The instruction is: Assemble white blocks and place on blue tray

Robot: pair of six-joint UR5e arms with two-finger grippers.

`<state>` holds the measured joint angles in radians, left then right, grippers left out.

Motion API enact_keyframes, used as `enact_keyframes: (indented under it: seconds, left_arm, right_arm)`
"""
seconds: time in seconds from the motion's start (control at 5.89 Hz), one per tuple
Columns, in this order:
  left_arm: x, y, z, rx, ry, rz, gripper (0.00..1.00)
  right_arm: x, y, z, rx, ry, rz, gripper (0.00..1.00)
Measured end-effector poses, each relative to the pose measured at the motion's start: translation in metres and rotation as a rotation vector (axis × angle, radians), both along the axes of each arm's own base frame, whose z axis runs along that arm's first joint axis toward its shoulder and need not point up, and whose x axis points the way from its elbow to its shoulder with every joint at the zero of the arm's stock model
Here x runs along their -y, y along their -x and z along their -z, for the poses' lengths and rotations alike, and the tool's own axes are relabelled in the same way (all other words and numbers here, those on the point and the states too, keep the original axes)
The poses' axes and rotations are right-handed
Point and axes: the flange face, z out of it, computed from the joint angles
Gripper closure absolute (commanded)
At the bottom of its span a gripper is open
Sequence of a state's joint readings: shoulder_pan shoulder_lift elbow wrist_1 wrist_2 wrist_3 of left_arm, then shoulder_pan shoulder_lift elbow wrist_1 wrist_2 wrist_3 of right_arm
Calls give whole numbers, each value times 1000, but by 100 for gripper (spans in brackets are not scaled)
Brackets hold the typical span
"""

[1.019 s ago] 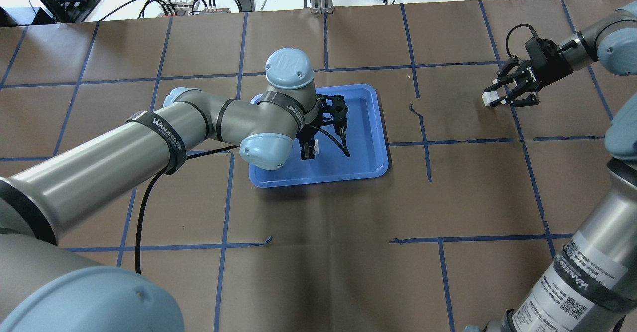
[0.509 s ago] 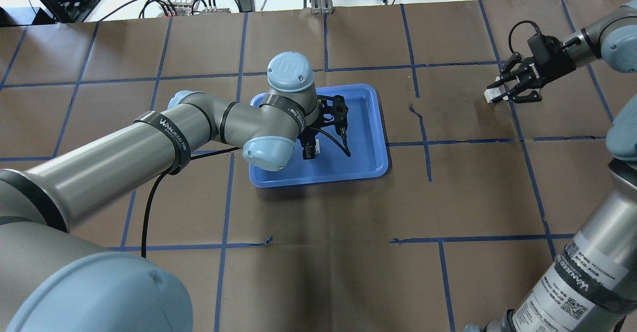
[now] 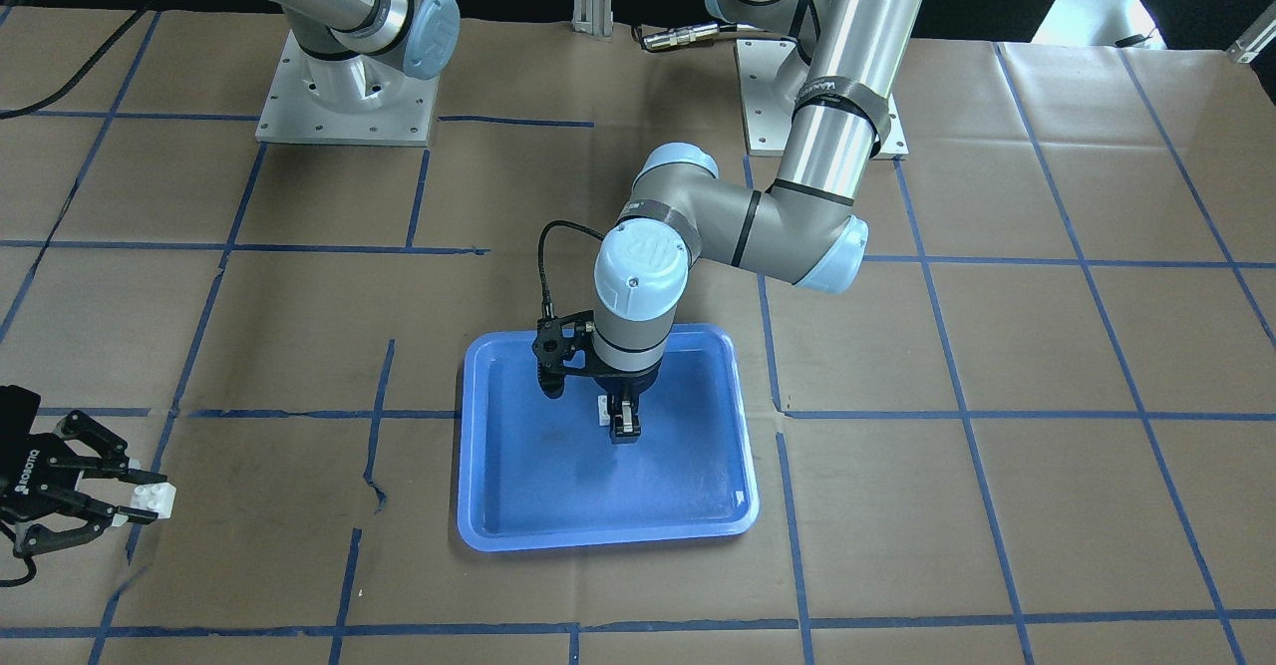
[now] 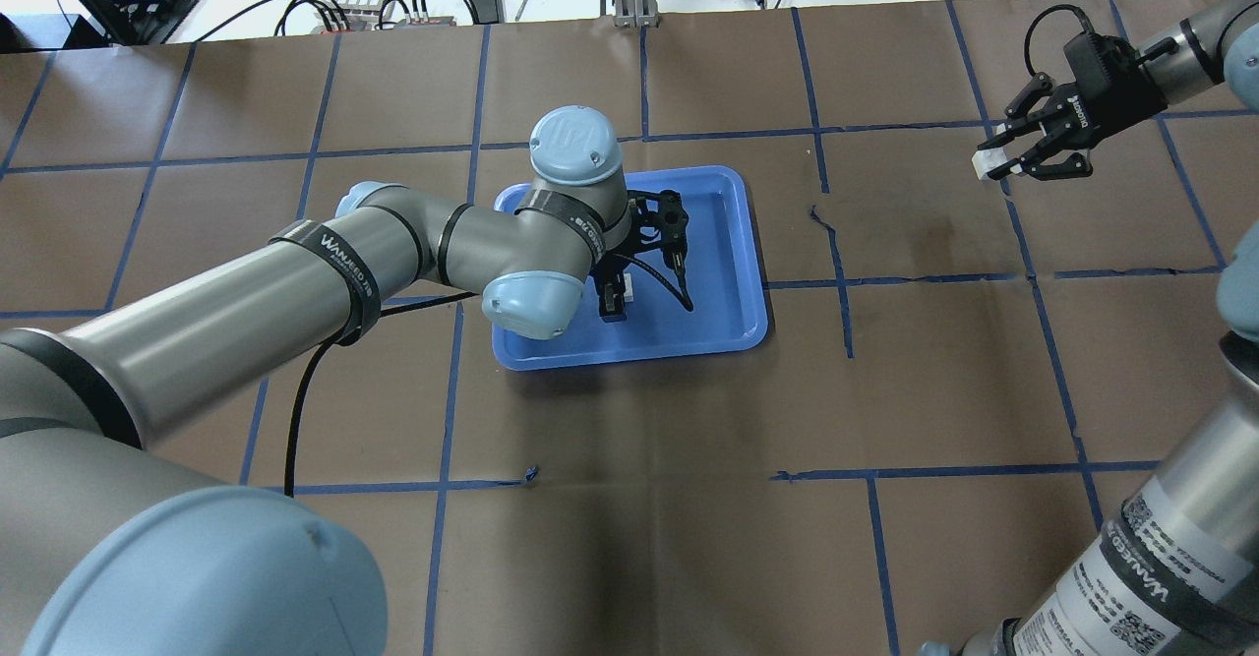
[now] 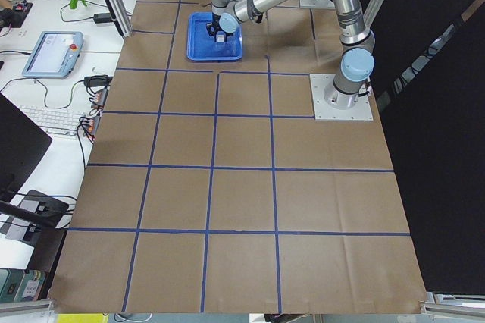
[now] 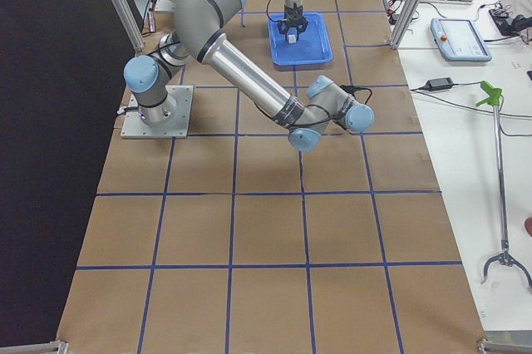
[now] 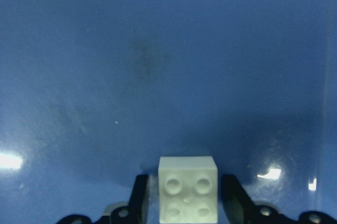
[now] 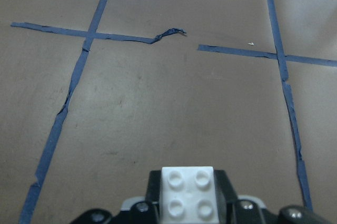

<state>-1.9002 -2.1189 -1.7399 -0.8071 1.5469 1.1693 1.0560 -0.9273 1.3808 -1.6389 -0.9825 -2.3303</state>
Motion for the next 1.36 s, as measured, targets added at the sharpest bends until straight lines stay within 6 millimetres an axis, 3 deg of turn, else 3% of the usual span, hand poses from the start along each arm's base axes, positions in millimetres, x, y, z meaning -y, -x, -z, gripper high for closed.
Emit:
enact_keyframes:
  seconds: [0.17, 0.34, 0.68, 0.85, 1.02, 1.36]
  left_arm:
    - [4, -7, -15, 3, -3, -13, 1]
    - [6, -24, -46, 8, -26, -40, 1]
    - [-20, -63, -152, 27, -116, -97, 1]
    - [-40, -80, -205, 35, -157, -124, 1]
    - [-60, -90, -242, 47, -187, -145, 1]
    - [-72, -117, -276, 72, -200, -295, 1]
  right_arm:
    - [-15, -12, -11, 7, -14, 12, 75]
    - [-36, -28, -21, 19, -28, 24, 75]
    - [-71, -74, -28, 64, -46, 47, 75]
    - [-76, -104, -27, 71, -44, 51, 75]
    - [-77, -137, -22, 77, -43, 58, 75]
    - [-82, -219, -9, 51, -36, 85, 75]
